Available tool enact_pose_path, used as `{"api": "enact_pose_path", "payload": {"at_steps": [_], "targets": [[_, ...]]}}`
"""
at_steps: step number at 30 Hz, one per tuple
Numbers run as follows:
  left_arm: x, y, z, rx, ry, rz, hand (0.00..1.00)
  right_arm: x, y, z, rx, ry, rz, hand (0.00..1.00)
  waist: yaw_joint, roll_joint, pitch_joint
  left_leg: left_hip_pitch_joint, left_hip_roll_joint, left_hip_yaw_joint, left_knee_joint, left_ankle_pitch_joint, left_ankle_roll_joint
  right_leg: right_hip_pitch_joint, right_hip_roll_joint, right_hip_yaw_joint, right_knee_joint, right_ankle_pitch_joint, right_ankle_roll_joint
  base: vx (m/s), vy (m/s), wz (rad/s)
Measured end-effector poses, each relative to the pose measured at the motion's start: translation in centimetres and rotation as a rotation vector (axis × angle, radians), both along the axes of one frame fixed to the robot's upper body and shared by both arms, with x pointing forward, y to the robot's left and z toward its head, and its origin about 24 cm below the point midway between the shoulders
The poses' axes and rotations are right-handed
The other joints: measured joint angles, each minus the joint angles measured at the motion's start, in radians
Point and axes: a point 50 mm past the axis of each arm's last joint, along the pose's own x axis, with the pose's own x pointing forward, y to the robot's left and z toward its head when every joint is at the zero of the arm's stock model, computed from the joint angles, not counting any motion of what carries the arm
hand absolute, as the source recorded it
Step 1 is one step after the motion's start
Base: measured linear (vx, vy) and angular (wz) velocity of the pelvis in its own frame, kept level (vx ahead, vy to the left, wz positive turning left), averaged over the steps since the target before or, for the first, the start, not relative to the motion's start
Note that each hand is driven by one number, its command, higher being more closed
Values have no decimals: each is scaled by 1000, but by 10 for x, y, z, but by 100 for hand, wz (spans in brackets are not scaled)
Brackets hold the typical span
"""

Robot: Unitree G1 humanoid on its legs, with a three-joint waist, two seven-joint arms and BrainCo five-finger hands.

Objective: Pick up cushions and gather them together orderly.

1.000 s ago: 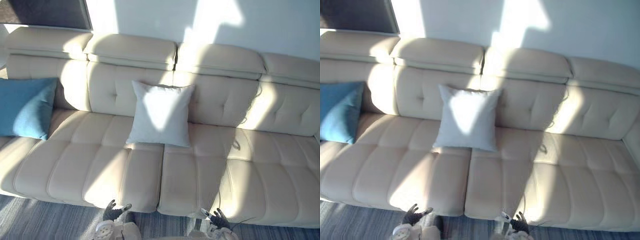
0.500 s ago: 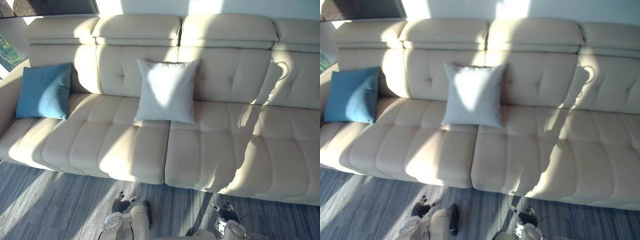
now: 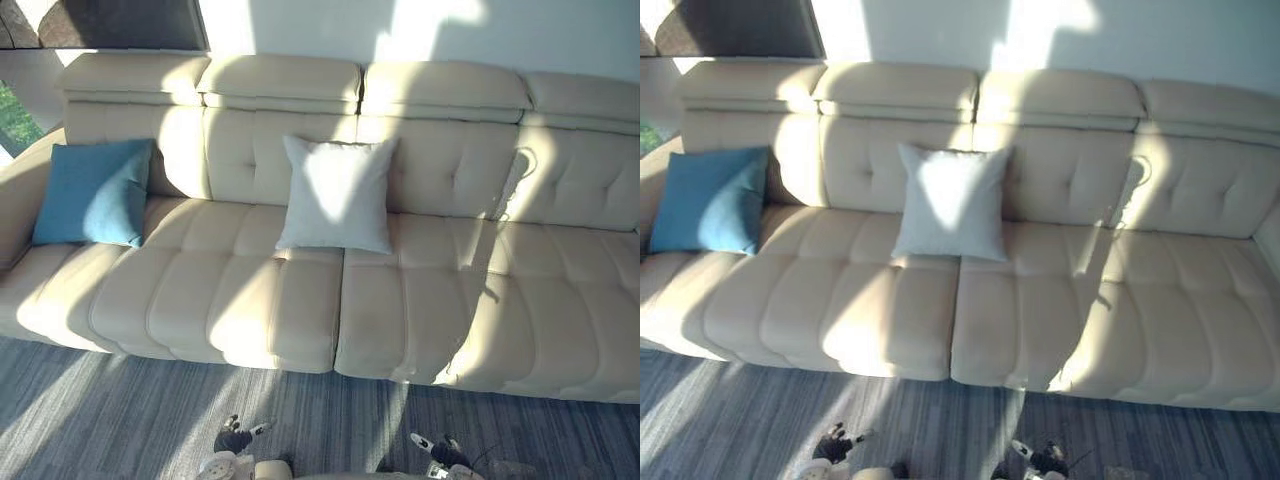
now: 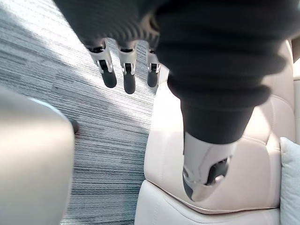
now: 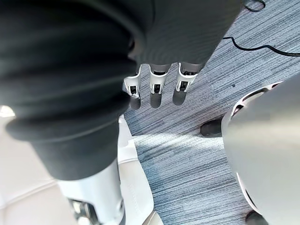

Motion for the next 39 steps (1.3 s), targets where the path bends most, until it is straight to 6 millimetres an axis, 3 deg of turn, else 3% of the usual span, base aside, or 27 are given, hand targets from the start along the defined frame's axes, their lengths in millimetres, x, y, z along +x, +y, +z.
{"api": "enact_pose_path", "payload": {"at_steps": [15,19,20,23,25,27,28,29,30,31,32,33,34,35,36,37,38,39], "targets": [[-3,3,-2,3,19,-1,0,-12,-4,-4,-3,57,-5,0,-8,-21,-2,91,1,-36,-72,19,-3,73,21,26,-66,27,-5,14,-7,-6],[6,-1,0,-13,-4,-16,0,0,-6,-1,-10,27,-6,0,-6,-17,39,53,12,-24,23,-35,-5,35,29,80,-32,28,-9,-48,22,-38],[9,-3,1,-15,-10,-24,0,2,-5,-1,-11,21,-4,0,-6,-6,37,43,15,-20,30,-49,-4,17,33,97,-29,31,-9,-66,38,-55],[17,-4,3,-10,-26,-44,0,7,-2,2,-11,-8,1,0,-6,-19,51,17,24,45,43,-61,-3,-49,38,162,-11,42,-7,-50,40,-69],[25,-2,5,5,-41,-65,0,18,1,6,-14,-52,9,0,-7,-28,57,-26,56,137,102,-96,-1,-122,56,192,-3,85,-11,-58,16,-123],[32,-1,8,9,-62,-68,0,31,5,9,-11,-80,31,0,5,-19,55,-63,100,219,105,-95,2,-180,54,77,22,96,-60,-48,-50,-111],[40,-1,11,15,-87,-74,0,38,7,11,-12,-96,48,0,-1,-31,57,-66,115,269,121,-94,0,-208,13,-136,136,25,-88,17,-65,-111],[45,0,13,20,-97,-81,0,37,6,10,-12,-94,48,0,-1,-35,62,-65,128,310,164,-94,0,-205,-5,-212,178,1,-95,30,-34,-107],[46,2,14,27,-101,-81,0,37,6,11,-14,-95,49,0,-2,-39,65,-64,130,316,191,-96,2,-202,0,-218,185,6,-102,16,-55,-110],[47,2,14,23,-102,-78,0,37,2,11,-28,-86,68,0,-2,-34,83,-77,144,318,259,-109,20,-189,26,-206,177,42,-146,-64,-56,-130],[47,2,14,25,-101,-77,0,38,0,10,-37,-66,106,0,1,-27,79,-80,110,280,221,-144,50,-185,60,-160,103,103,-151,-71,-33,-176],[43,0,12,15,-89,-71,0,48,-9,14,-66,-76,126,0,17,27,72,-82,152,310,169,-86,74,-168,84,-196,83,98,-146,-72,34,-168],[41,2,12,20,-87,-64,0,54,-10,16,-76,-82,140,0,14,26,73,-64,165,357,165,-97,28,-179,17,-293,235,-6,-148,0,52,-153],[43,8,13,43,-82,-77,0,58,-8,17,-81,-80,170,0,8,1,74,-60,168,404,180,-95,25,-172,-86,-391,360,-89,-130,21,10,-112],[43,12,13,53,-79,-84,0,58,-6,16,-79,-77,178,0,12,-6,77,-58,175,426,189,-94,24,-154,-117,-427,368,-95,-119,25,-143,-118],[42,19,14,73,-73,-83,0,62,-2,16,-71,-76,189,0,15,-38,70,-59,195,469,215,-93,22,-107,-139,-449,307,-68,-55,12,-267,-110],[38,24,14,87,-55,-80,0,66,-1,17,-73,-87,199,0,10,-45,69,-58,221,491,244,-93,22,-71,-103,-400,220,-72,10,5,-330,-95],[36,25,12,88,-45,-79,0,67,-2,18,-76,-89,197,0,7,-42,72,-56,237,496,261,-93,22,-59,-82,-397,192,-80,2,7,-337,-78]]}}
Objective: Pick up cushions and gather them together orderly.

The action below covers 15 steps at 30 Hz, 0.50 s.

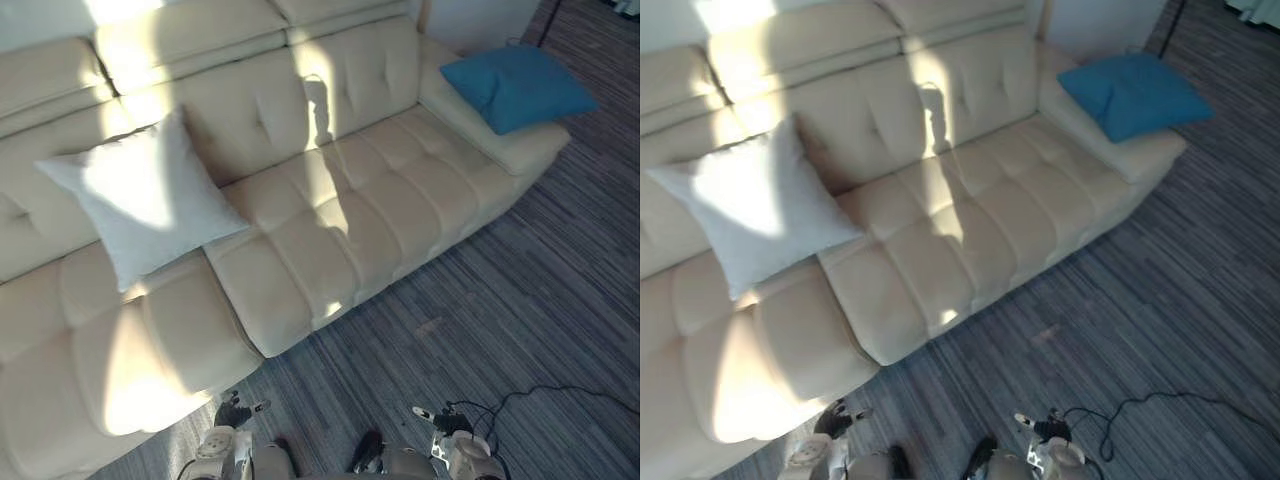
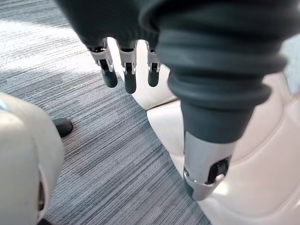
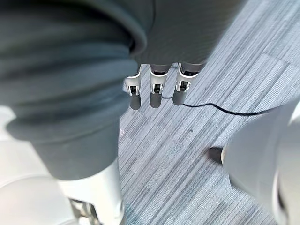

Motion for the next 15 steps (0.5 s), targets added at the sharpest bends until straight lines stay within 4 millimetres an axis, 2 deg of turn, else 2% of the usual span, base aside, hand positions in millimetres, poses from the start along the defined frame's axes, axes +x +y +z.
{"api": "enact_pose_path", "payload": {"at_steps": [1,2,3,4,5,6,7,8,9,10,11,12,13,14,15], "targets": [[1,-2,-1,0,4,-7,0,-3,-5,0,-13,8,-8,0,-4,27,17,13,65,0,71,0,0,41,57,18,-40,2,-13,6,-211,-54],[1,-4,-1,-2,3,-8,0,-6,-6,-1,-15,16,-9,0,-3,33,18,13,86,-3,105,2,3,49,73,25,-44,-5,-22,-37,-346,-88],[-5,-8,-3,-10,19,-18,0,-18,-8,-5,-25,53,3,0,-2,47,22,-22,144,-84,263,41,69,72,118,73,-40,-40,-50,-35,-278,-76],[-7,-9,-4,-21,18,-18,0,-21,-9,-6,-29,65,9,0,0,41,25,-76,141,-187,358,79,130,85,133,109,-40,-55,-64,-35,-278,-79],[-6,-10,-4,-20,14,-19,0,-24,-10,-7,-33,72,7,0,2,39,25,-95,132,-233,391,90,143,92,138,123,-42,-60,-70,104,-136,-87],[-2,-12,-2,-18,-5,-39,0,-28,-14,-8,-42,89,1,0,8,39,30,-148,28,-398,456,-5,31,93,146,181,-36,-82,-100,161,-100,-119],[-1,-14,-1,-19,-16,-44,0,-29,-18,-7,-54,96,-7,0,10,38,35,-177,-70,-471,451,-61,-7,95,154,229,-48,-83,-109,190,-112,-125],[0,-15,0,-21,-21,-48,0,-29,-19,-8,-57,100,-9,0,12,39,36,-192,-101,-489,443,-76,-10,98,159,246,-57,-80,-113,185,-50,-144],[6,-19,3,-24,-48,-59,0,-31,-20,-8,-61,114,-19,0,29,47,50,-227,-185,-521,361,-90,-7,123,182,299,-92,-70,-121,160,-25,-112],[7,-19,3,-25,-55,-61,0,-32,-20,-8,-62,115,-22,0,31,50,53,-237,-208,-528,316,-88,-9,129,189,316,-102,-69,-120,208,2,-144],[9,-23,4,-34,-60,-70,0,-32,-20,-8,-65,115,-25,0,37,58,55,-255,-268,-567,137,-57,-28,140,209,368,-130,-69,-119,159,32,-109],[9,-24,4,-39,-62,-71,0,-31,-18,-9,-63,113,-26,0,45,63,56,-254,-292,-601,24,-8,-34,144,221,401,-146,-70,-117,242,76,-141],[10,-23,4,-44,-67,-66,0,-31,-14,-10,-53,114,-27,0,61,63,51,-244,-308,-635,-20,93,-24,149,229,452,-160,-71,-109,336,86,-129],[8,-19,4,-38,-63,-61,0,-30,-3,-11,-25,109,-24,0,71,35,41,-232,-326,-630,-30,98,10,154,217,504,-175,-77,-95,396,71,-98],[9,-19,5,-36,-66,-62,0,-30,-1,-12,-20,108,-25,0,68,28,40,-238,-331,-627,-23,82,14,151,212,511,-176,-81,-89,461,44,-67]]}}
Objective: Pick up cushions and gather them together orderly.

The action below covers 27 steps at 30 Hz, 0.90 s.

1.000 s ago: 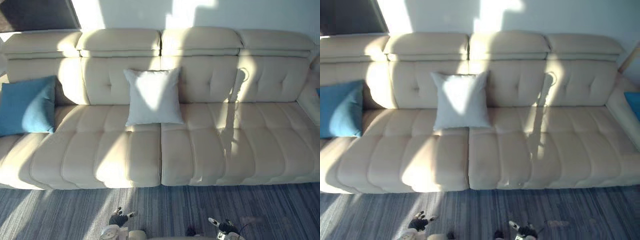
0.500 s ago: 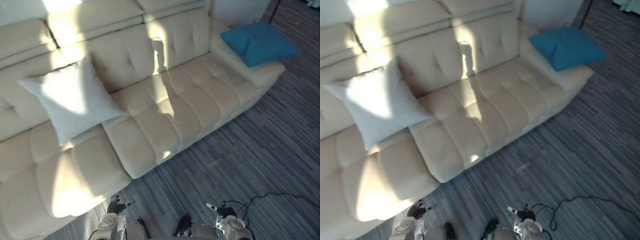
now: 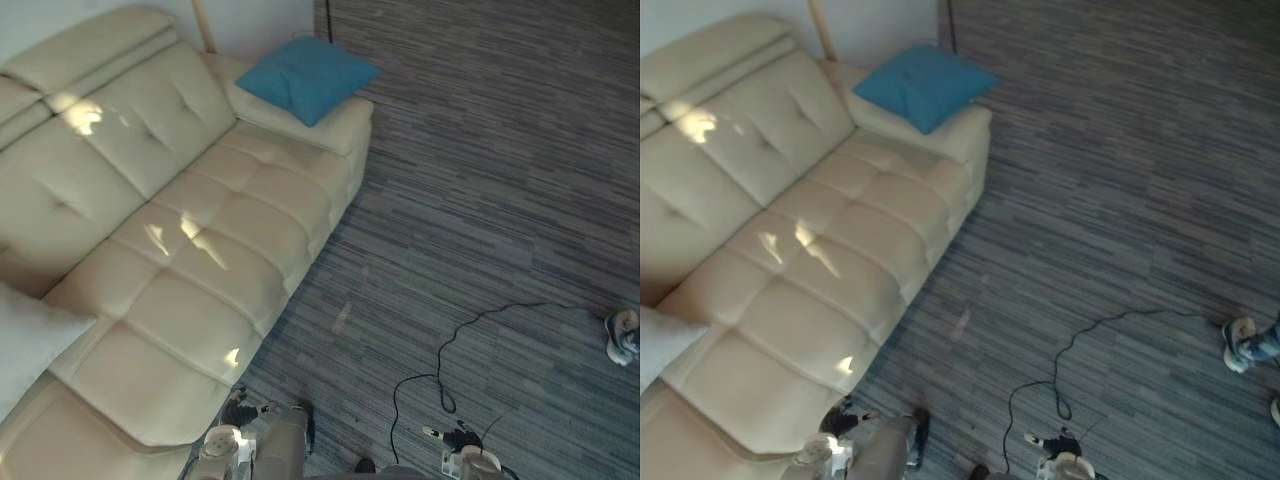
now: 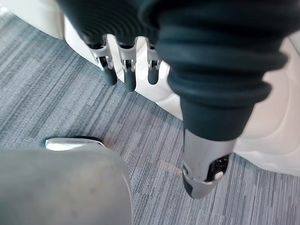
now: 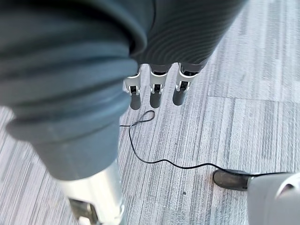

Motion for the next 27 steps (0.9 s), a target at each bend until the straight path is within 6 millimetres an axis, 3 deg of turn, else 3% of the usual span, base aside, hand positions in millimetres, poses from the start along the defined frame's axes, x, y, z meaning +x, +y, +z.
{"api": "enact_pose_path", "payload": {"at_steps": [1,3,4,5,7,8,9,12,14,15,16,17,19,20,21,22,23,24,26,27], "targets": [[3,-1,1,-11,-13,10,0,-5,1,-2,16,8,-31,0,1,-9,3,-8,-4,34,60,-60,14,-13,-26,14,62,-36,37,471,57,-56],[1,-3,0,-21,-8,33,0,-11,1,-2,24,1,-62,0,15,-11,4,39,-9,89,90,-106,51,-52,-62,54,238,-98,73,483,106,-61],[-1,-5,-1,-30,4,29,0,-11,2,-1,30,-16,-69,0,10,-12,4,98,-18,119,93,-134,76,-112,-96,64,460,-114,114,531,115,-57],[-2,-6,-2,-32,7,28,0,-9,4,0,35,-34,-67,0,9,-12,6,153,-19,137,91,-160,93,-206,-119,78,695,-85,152,535,94,-59],[-3,-8,-2,-32,12,22,0,-7,6,1,44,-46,-63,0,1,-11,7,211,-18,141,86,-177,98,-288,-141,64,907,-78,153,381,14,-31],[-3,-10,-3,-40,13,23,0,-6,7,1,50,-50,-59,0,-16,-7,12,278,-4,143,49,-178,98,-345,-164,15,974,-81,120,377,-15,-14],[-3,-12,-3,-43,13,27,0,-4,6,2,48,-56,-57,0,-16,-1,15,311,8,145,24,-179,96,-362,-172,-13,961,-84,111,439,-49,-26],[-6,-14,-4,-55,17,43,0,6,6,5,46,-79,-45,0,-20,17,26,438,72,166,-88,-187,79,-418,-168,-100,709,-82,92,353,-102,-30],[-7,-12,-4,-53,20,46,0,8,8,5,50,-76,-30,0,-23,-2,17,459,90,161,-114,-195,61,-443,-134,-68,395,22,95,364,-193,3],[-9,-10,-5,-49,25,46,0,5,9,3,52,-60,-24,0,-28,-17,10,465,83,147,-119,-201,43,-446,-124,-26,289,102,88,410,-255,30],[-13,-11,-7,-50,37,49,0,-1,9,0,60,-36,-25,0,-42,-26,2,483,86,89,-113,-224,8,-443,-100,25,266,225,48,348,-237,24],[-15,-14,-8,-59,48,52,0,0,7,1,51,-39,-21,0,-44,-9,-1,490,98,73,-110,-225,6,-444,-89,13,288,215,42,443,-293,20],[-21,-18,-11,-75,63,66,0,5,4,3,41,-51,-9,0,-46,41,-24,415,136,-8,66,-221,0,-422,-48,-15,288,164,9,476,-287,5],[-22,-22,-12,-97,63,98,0,7,0,5,30,-62,-7,0,-49,74,-19,322,153,-43,287,-162,-34,-361,-22,-53,259,139,-4,510,-298,35],[-23,-24,-12,-110,62,114,0,4,-2,4,27,-51,-7,0,-57,83,-11,244,169,-43,476,-40,-37,-286,-5,-71,219,123,-19,420,-223,45],[-24,-23,-12,-107,61,113,0,2,0,3,30,-45,-2,0,-53,80,-8,214,184,-33,553,-17,-30,-251,4,-77,194,118,-26,487,-196,29],[-20,-20,-10,-101,45,110,0,1,3,2,36,-41,-2,0,-38,78,-6,141,206,15,691,-54,-19,-162,22,-79,138,102,-43,390,-134,8],[-18,-19,-9,-97,35,107,0,1,3,2,37,-40,0,0,-34,72,-3,107,202,35,719,-74,-17,-125,23,-79,114,91,-50,446,-151,3],[-15,-20,-7,-96,18,100,0,5,5,3,39,-46,-4,0,-30,62,2,31,191,91,676,-126,-14,-53,20,-75,59,91,-40,315,-66,-3],[-12,-20,-5,-95,1,96,0,8,5,4,38,-53,-5,0,-26,60,3,-10,173,112,560,-148,-13,-17,15,-72,27,89,-34,366,15,-13]]}}
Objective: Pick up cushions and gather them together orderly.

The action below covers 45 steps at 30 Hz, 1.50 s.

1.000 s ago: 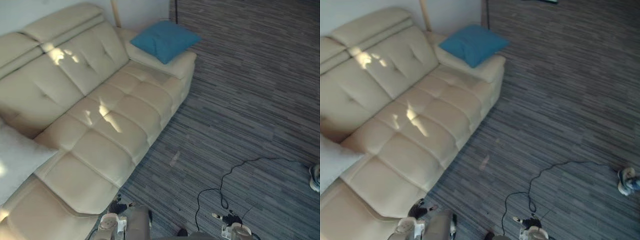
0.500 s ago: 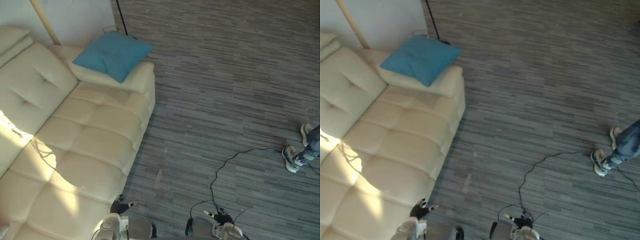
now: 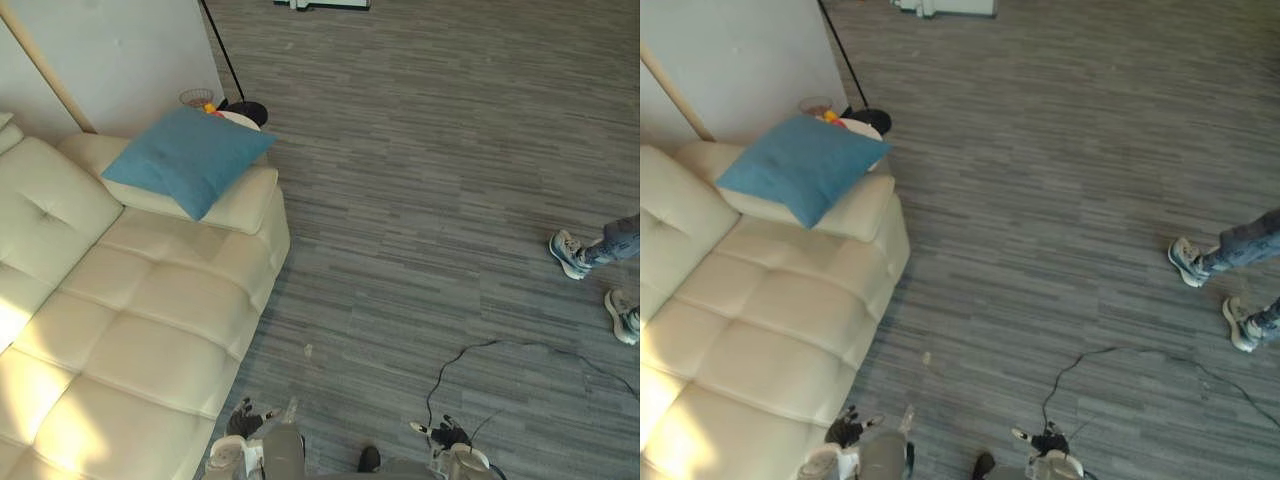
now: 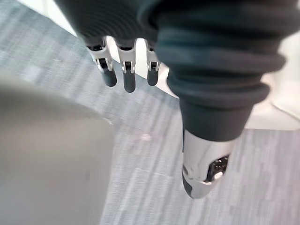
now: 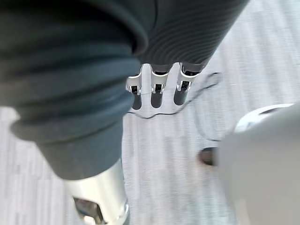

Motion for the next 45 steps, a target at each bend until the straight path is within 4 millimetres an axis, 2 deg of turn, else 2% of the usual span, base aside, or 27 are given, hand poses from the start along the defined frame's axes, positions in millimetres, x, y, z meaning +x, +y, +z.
{"api": "enact_pose_path", "payload": {"at_steps": [2,4,5,6,8,9,12,13,15,17,20,21,23,25,26,28,30,31,32,33,34,36,37,38,39,41,45], "targets": [[4,-2,2,0,-14,-11,0,3,-1,1,-2,-9,-15,0,9,-5,3,-8,-44,13,-279,15,1,39,-20,9,-33,-13,21,383,75,-9],[5,-4,2,0,-13,-24,0,3,-7,2,-25,-7,-21,0,11,-2,1,17,-95,25,-707,173,-3,87,-48,10,-55,-62,56,476,172,-2],[5,-4,2,1,-13,-33,0,2,-7,2,-25,0,-21,0,22,-5,1,34,-98,44,-745,285,-8,104,-58,19,-63,-82,70,483,177,-12],[6,-4,2,4,-13,-34,0,2,-6,1,-23,2,-22,0,26,-10,-1,42,-102,61,-752,316,8,113,-64,24,-64,-88,78,530,157,-2],[10,3,5,24,-27,-40,0,4,2,0,0,3,-16,0,24,-55,-7,9,-148,90,-633,218,78,129,-115,36,-36,-88,86,533,133,8],[11,4,5,24,-32,-39,0,5,4,0,5,2,-16,0,26,-58,-5,7,-149,95,-594,194,88,130,-122,42,-6,-89,87,518,159,3],[7,6,3,26,-8,-42,0,-3,8,-3,26,16,-31,0,25,-63,-8,108,-172,80,-547,80,104,-27,-177,81,508,-71,190,498,176,11],[4,5,0,28,17,-61,0,-7,7,-4,28,25,-31,0,6,-66,-7,177,-188,58,-564,60,109,-97,-196,74,709,-85,197,415,103,43],[-1,6,-2,32,40,-69,0,-11,5,-5,26,33,-32,0,8,-64,-7,298,-196,42,-632,56,109,-153,-212,23,788,-127,163,565,87,40],[-1,7,-2,32,39,-65,0,-11,6,-5,28,29,-30,0,6,-53,-3,412,-183,10,-700,51,101,-226,-204,-57,659,-155,130,589,23,37],[5,5,0,29,22,-68,0,-6,6,-3,26,12,-24,0,-4,-46,-1,443,-155,-33,-722,37,92,-308,-147,-18,435,-131,125,343,-80,54],[8,4,1,27,13,-68,0,-2,7,-2,23,3,-14,0,-12,-42,6,464,-131,-63,-731,13,79,-343,-99,50,276,-58,131,392,-177,60],[3,4,-1,24,25,-63,0,-4,8,-3,25,9,-5,0,-18,-64,4,501,-130,-112,-727,-23,54,-354,-80,164,86,75,137,493,-288,73],[-1,1,-2,13,34,-49,0,-9,5,-4,22,9,-25,0,-33,-70,-2,520,-118,-182,-703,-76,36,-353,-76,199,131,184,126,428,-372,99],[-6,-2,-4,-4,43,-22,0,-10,0,-2,7,0,-25,0,-42,-34,-16,514,-79,-231,-673,-96,26,-368,-55,152,211,102,96,438,-368,89],[-7,-6,-5,-23,41,1,0,-7,2,-1,10,-11,-24,0,-41,-20,-16,475,-59,-259,-567,-96,25,-361,-56,88,274,49,65,393,-334,91],[-3,-7,-4,-38,28,28,0,-5,1,1,7,-25,-19,0,-47,-7,-12,354,-42,-250,-318,-63,-27,-317,-57,16,286,-5,43,331,-323,111],[1,-7,-1,-37,10,27,0,-6,1,1,5,-27,-19,0,-42,-2,-3,250,-8,-204,-115,-11,-54,-262,-48,-34,264,-24,20,295,-258,91],[4,-6,0,-31,-4,20,0,-5,3,0,13,-24,-22,0,-30,-3,2,187,43,-111,-9,-14,-46,-192,-37,-72,227,-30,11,283,-226,79],[5,-6,1,-29,-6,19,0,-5,4,0,17,-25,-28,0,-25,-6,2,179,52,-83,-6,-17,-43,-170,-37,-81,212,-30,11,315,-190,63],[6,-5,1,-23,-11,9,0,-5,3,0,25,-34,-48,0,-20,-20,9,164,55,0,-75,-39,-31,-106,-50,-107,162,-29,12,253,-119,58],[7,-7,2,-21,-18,-13,0,-4,1,1,20,-44,-55,0,-20,-17,6,156,37,64,-248,-38,-22,-59,-69,-144,117,-26,17,211,-52,62],[8,-11,2,-24,-21,-34,0,-4,0,2,16,-47,-56,0,-20,-8,0,147,23,103,-414,3,-8,-42,-74,-173,87,-25,31,218,44,71],[7,-13,1,-26,-15,-43,0,-4,-1,2,13,-47,-56,0,-19,4,-7,132,18,153,-570,109,-10,-38,-73,-200,76,-31,52,226,74,69],[8,-12,2,-25,-18,-46,0,-5,-2,2,13,-44,-56,0,-16,0,-5,132,14,162,-579,141,7,-38,-77,-202,78,-36,60,166,84,46],[8,-4,2,8,-9,-72,0,-7,8,-1,40,-33,-56,0,-2,-45,-14,164,-34,225,-689,177,19,-21,-115,-209,34,-25,96,214,84,36],[3,3,-1,22,17,-75,0,-9,7,-2,40,-27,-56,0,-1,-71,-20,211,-94,223,-716,177,27,29,-157,-214,19,-23,113,219,97,39]]}}
